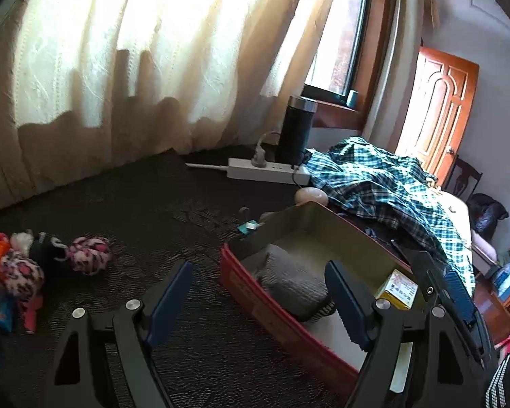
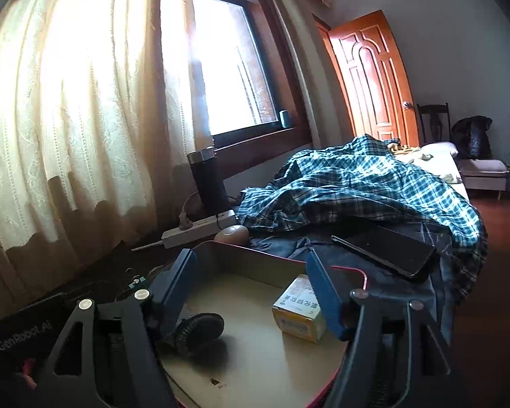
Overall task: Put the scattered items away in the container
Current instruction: 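Move the left tool to the blue wipe packet while the right tool approaches the leopard plush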
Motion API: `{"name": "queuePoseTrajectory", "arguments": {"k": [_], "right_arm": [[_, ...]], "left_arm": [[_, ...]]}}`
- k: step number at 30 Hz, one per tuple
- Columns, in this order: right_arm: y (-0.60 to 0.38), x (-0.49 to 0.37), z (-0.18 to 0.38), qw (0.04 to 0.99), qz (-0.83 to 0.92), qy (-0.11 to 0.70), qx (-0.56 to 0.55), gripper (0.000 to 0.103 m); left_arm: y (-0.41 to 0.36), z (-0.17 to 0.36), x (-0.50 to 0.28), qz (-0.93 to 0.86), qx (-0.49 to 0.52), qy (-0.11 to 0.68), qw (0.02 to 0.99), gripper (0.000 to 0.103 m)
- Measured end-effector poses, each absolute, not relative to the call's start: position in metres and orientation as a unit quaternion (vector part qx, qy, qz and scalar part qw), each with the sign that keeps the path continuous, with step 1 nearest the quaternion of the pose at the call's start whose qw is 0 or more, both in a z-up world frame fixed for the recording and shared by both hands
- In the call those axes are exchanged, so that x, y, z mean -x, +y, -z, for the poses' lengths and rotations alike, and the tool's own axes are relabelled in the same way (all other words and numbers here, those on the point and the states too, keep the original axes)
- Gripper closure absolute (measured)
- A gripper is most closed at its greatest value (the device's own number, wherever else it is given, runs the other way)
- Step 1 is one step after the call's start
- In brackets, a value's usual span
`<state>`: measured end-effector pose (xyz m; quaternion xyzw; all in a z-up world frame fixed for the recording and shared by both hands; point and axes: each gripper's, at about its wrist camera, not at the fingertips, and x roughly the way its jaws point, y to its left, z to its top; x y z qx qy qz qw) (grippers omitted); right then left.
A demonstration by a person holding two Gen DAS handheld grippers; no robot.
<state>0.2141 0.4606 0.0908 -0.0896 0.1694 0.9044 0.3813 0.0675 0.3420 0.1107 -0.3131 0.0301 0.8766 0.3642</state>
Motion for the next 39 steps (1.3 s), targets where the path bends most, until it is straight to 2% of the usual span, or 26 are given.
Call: {"name": "queuePoseTrajectory", "arguments": {"k": [6, 10, 13, 19, 26, 32, 36, 39], "right_arm": [[0.452, -0.212, -0.091, 0.371, -0.911, 0.158, 0.083, 0.025], [0.448, -0.211, -0.092, 0.372, -0.912, 0.152, 0.083, 0.025], [0.447, -0.211, -0.092, 0.376, -0.910, 0.152, 0.082, 0.024], [0.444, -0.212, -0.093, 0.385, -0.908, 0.146, 0.077, 0.023], [0.428, -0.205, -0.095, 0.378, -0.916, 0.107, 0.077, 0.023], [0.391, -0.172, -0.120, 0.265, -0.949, 0.083, 0.150, 0.020], [0.353, -0.134, -0.132, 0.144, -0.963, 0.085, 0.212, 0.019], [0.325, -0.106, -0.128, 0.094, -0.961, 0.086, 0.244, 0.019]], "left_arm": [[0.312, -0.121, -0.063, -0.889, 0.313, 0.022, 0.334, 0.021], [0.285, -0.123, -0.058, -0.898, 0.317, 0.020, 0.305, 0.021], [0.258, -0.121, -0.051, -0.905, 0.325, 0.016, 0.273, 0.013], [0.181, -0.114, -0.039, -0.922, 0.326, -0.015, 0.210, 0.012], [0.056, -0.092, -0.029, -0.945, 0.321, -0.033, 0.049, 0.011], [-0.006, -0.073, -0.027, -0.935, 0.346, -0.073, -0.005, 0.011], [-0.013, -0.065, -0.026, -0.929, 0.361, -0.083, 0.009, 0.011], [-0.009, -0.061, -0.028, -0.928, 0.365, -0.073, 0.017, 0.011]]}}
